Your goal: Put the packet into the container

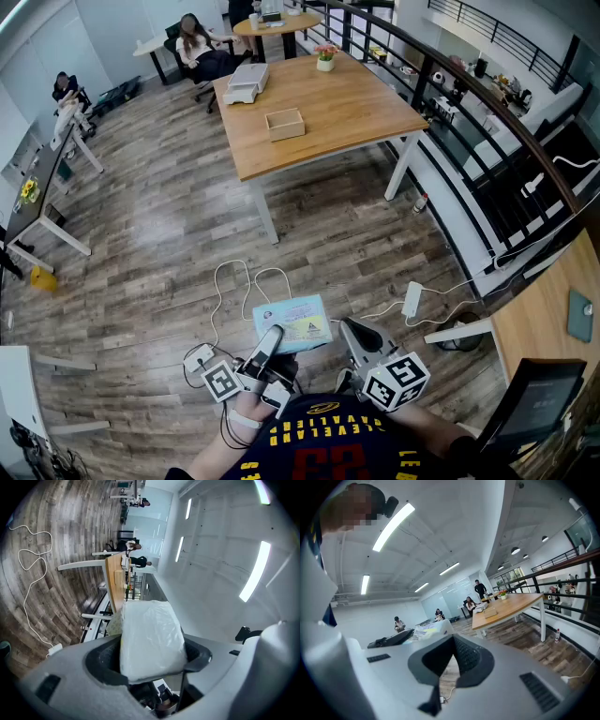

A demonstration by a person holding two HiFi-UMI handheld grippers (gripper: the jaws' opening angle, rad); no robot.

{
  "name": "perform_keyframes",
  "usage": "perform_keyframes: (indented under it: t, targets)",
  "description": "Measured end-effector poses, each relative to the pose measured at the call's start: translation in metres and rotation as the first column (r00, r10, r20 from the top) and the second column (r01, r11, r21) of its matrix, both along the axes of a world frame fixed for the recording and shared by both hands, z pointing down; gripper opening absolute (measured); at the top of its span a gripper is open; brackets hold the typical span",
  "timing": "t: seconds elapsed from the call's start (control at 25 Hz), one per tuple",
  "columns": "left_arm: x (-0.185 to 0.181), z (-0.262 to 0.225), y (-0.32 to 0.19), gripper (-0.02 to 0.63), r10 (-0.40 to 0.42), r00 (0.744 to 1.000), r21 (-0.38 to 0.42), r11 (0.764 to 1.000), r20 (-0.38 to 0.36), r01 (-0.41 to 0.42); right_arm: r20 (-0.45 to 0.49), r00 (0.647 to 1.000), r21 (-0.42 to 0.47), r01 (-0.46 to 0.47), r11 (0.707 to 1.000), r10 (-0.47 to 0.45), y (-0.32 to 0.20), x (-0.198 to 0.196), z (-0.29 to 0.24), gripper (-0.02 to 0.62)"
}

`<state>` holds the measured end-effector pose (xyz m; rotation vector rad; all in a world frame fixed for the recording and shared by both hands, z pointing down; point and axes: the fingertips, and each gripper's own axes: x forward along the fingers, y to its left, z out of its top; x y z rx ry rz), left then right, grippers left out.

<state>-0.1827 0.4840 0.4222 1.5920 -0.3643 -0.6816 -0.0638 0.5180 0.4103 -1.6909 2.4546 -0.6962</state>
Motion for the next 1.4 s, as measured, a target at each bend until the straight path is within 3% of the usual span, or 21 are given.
perform_keyframes:
  t: [0.48,0.8,1.0,1.24,1.4]
  targets:
    - [0.007,-0.001,0.001,0.304,-0.010,1.000,-0.004,1.000,0.005,0.010,0.006,1.000,0.000,0.016,1.000,-0.016,0.001,0.005,-0.001,0.011]
    - [0.032,-0.008,0.007,0.304,-0.050,0.999,0.018,0.999,0.005,0.050,0.075,0.997,0.031,0.032,0.999,-0.035,0.009,0.038,-0.012,0.014]
    - [0.056,-0.005,0.014,0.304,-0.077,0.997,0.005,0.997,-0.015,0.077,0.137,0.988,0.039,0.062,0.997,-0.066,0.012,0.059,-0.015,0.101]
    - [0.059,0.003,0.012,0.304,-0.121,0.992,-0.027,0.992,0.026,0.122,0.227,0.967,0.032,0.112,0.993,-0.117,0.005,0.067,-0.017,0.139]
    - [0.066,0.002,-0.015,0.304,-0.115,0.993,-0.021,0.993,0.021,0.116,0.254,0.957,0.023,0.137,0.990,-0.139,-0.019,0.065,-0.018,0.171]
